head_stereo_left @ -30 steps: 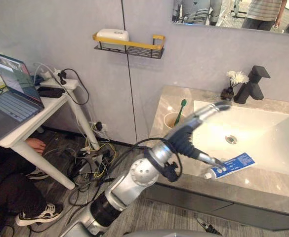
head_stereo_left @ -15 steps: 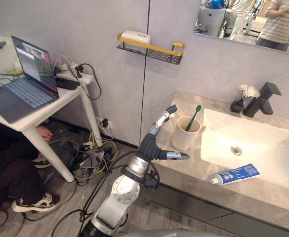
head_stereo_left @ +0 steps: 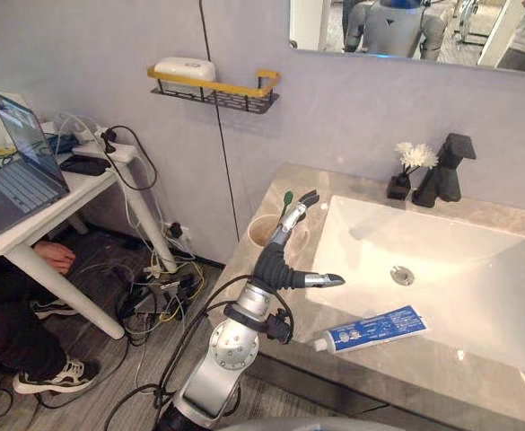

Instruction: Organize washtable

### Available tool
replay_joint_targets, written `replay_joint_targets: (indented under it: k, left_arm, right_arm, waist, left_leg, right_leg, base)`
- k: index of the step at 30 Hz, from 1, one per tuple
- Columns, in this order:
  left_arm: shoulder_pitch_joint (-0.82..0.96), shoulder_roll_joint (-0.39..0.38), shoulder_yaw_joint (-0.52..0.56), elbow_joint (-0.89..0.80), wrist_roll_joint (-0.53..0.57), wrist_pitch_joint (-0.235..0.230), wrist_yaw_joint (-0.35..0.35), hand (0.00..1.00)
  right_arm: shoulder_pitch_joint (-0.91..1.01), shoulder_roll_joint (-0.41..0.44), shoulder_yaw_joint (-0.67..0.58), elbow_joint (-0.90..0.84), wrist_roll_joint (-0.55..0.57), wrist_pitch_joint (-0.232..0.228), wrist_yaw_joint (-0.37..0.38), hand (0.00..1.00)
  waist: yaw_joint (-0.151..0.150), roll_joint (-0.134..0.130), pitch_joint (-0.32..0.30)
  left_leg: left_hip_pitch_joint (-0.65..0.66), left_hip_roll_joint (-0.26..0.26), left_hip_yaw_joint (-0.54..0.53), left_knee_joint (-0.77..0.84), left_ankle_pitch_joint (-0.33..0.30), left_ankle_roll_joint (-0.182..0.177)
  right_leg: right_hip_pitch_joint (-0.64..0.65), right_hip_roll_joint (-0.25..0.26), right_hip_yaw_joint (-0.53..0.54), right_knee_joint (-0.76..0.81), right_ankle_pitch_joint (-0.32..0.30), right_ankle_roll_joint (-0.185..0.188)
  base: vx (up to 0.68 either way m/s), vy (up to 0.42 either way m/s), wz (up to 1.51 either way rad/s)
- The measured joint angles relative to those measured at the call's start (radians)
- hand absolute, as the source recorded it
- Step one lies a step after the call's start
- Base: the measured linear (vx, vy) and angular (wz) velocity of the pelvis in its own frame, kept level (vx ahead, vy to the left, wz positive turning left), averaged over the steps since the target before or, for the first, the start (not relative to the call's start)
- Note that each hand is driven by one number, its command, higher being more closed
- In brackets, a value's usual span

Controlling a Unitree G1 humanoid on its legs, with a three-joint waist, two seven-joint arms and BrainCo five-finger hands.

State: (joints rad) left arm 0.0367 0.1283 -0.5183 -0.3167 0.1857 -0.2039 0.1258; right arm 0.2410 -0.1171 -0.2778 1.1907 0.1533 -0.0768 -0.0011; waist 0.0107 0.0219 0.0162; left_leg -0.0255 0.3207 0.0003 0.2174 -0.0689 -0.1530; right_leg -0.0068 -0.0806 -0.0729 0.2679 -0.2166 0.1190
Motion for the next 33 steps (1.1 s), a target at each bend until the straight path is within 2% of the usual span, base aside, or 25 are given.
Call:
replay_joint_targets:
  k: [3, 7, 9, 10, 12, 13, 15, 18, 24, 27, 33]
  left_arm:
    - [0.0, 0.0, -0.01, 0.0, 0.0, 0.001, 0.0, 0.0]
    - [-0.002, 0.001, -0.051, 0.0, 0.004, 0.002, -0.003, 0.0]
    - [-0.004, -0.001, -0.06, -0.001, 0.021, 0.005, -0.006, 0.0]
    - [-0.007, 0.003, -0.067, -0.003, 0.022, 0.005, -0.006, 0.0]
    - [-0.02, 0.01, -0.071, -0.003, 0.033, 0.006, -0.004, 0.0]
    - [-0.034, 0.019, -0.071, -0.003, 0.041, 0.007, -0.001, 0.0]
    - [-0.06, 0.034, -0.076, -0.007, 0.059, 0.007, 0.01, 0.0]
    - [-0.078, 0.035, -0.087, -0.036, 0.061, 0.008, 0.013, 0.0]
    - [-0.087, 0.031, -0.182, -0.074, 0.066, 0.007, 0.01, 0.0]
    - [-0.094, 0.031, -0.21, -0.074, 0.067, 0.007, 0.011, 0.0]
    - [-0.18, 0.032, -0.333, -0.071, 0.078, 0.008, 0.009, 0.0]
  right_arm:
    - [-0.008, -0.005, 0.004, 0.025, 0.002, -0.005, -0.003, 0.0]
    - [-0.019, 0.001, 0.009, 0.037, 0.003, -0.006, -0.016, 0.0]
    - [-0.02, -0.002, 0.011, 0.036, 0.004, -0.008, -0.024, 0.0]
    - [-0.018, -0.003, 0.013, 0.031, 0.01, -0.008, -0.028, 0.0]
    - [-0.019, 0.001, 0.033, 0.028, 0.025, -0.008, -0.038, 0.0]
    - [-0.018, 0.007, 0.035, 0.028, 0.027, -0.009, -0.044, 0.0]
    - [-0.016, 0.017, 0.04, 0.027, 0.042, -0.008, -0.048, 0.0]
    - [-0.016, 0.017, 0.046, 0.027, 0.044, -0.008, -0.049, 0.0]
    - [-0.016, -0.015, 0.09, 0.02, 0.043, -0.009, -0.057, 0.0]
    - [-0.019, -0.026, 0.128, 0.019, 0.042, -0.008, -0.067, 0.0]
    - [-0.05, -0.043, 0.218, 0.02, 0.024, -0.004, -0.088, 0.0]
  waist:
    - [-0.002, -0.001, 0.003]
    - [-0.002, -0.012, 0.016]
    - [0.002, -0.005, 0.019]
    - [-0.004, -0.002, 0.02]
    - [-0.006, -0.003, 0.019]
    - [-0.006, -0.013, 0.016]
    - [-0.017, -0.028, 0.006]
    - [-0.02, -0.031, 0.004]
    - [-0.031, 0.011, -0.025]
    - [-0.03, 0.011, -0.036]
    - [-0.03, 0.011, -0.041]
  left_leg:
    - [-0.043, 0.004, -0.002, 0.065, 0.005, 0.008]
    - [-0.061, 0.01, 0.104, 0.086, 0.031, 0.047]
    - [-0.078, -0.036, 0.099, 0.134, -0.03, 0.033]
    - [-0.06, -0.067, 0.12, 0.108, -0.067, 0.063]
    - [-0.027, -0.095, 0.135, 0.022, -0.059, 0.037]
    - [-0.024, -0.114, 0.139, -0.01, -0.045, 0.024]
    - [-0.017, -0.146, 0.141, -0.065, -0.009, 0.023]
    - [0.009, -0.159, 0.146, -0.115, 0.024, 0.021]
    - [0.026, -0.158, 0.155, -0.158, 0.041, 0.018]
    - [0.033, -0.158, 0.154, -0.174, 0.047, 0.016]
    - [0.032, -0.163, 0.123, -0.232, 0.091, 0.018]
  right_leg:
    - [0.014, 0.002, -0.021, -0.021, 0.005, -0.009]
    - [0.047, -0.002, -0.053, -0.071, 0.018, -0.028]
    - [0.054, -0.016, -0.049, -0.108, 0.048, -0.026]
    - [0.057, -0.029, -0.048, -0.117, 0.055, -0.015]
    - [0.054, -0.053, -0.041, -0.128, 0.068, -0.003]
    - [0.053, -0.069, -0.039, -0.147, 0.082, 0.007]
    - [0.052, -0.093, -0.043, -0.175, 0.105, 0.022]
    - [0.062, -0.101, -0.046, -0.194, 0.12, 0.022]
    - [0.065, -0.097, -0.047, -0.213, 0.127, 0.022]
    - [0.067, -0.096, -0.051, -0.22, 0.127, 0.022]
    - [0.065, -0.094, -0.086, -0.223, 0.126, 0.021]
  base:
    - [-0.07, -0.003, 0.21]
    - [-0.08, 0.038, 0.28]
    - [-0.06, 0.113, 0.02]
    - [0.0, 0.181, -0.02]
    - [0.0, 0.158, 0.0]
    - [0.0, 0.114, 0.03]
    - [0.03, 0.092, 0.12]
    - [0.06, 0.013, 0.04]
    - [0.06, -0.024, -0.02]
    - [0.0, -0.003, 0.02]
    - [-0.02, -0.007, 0.17]
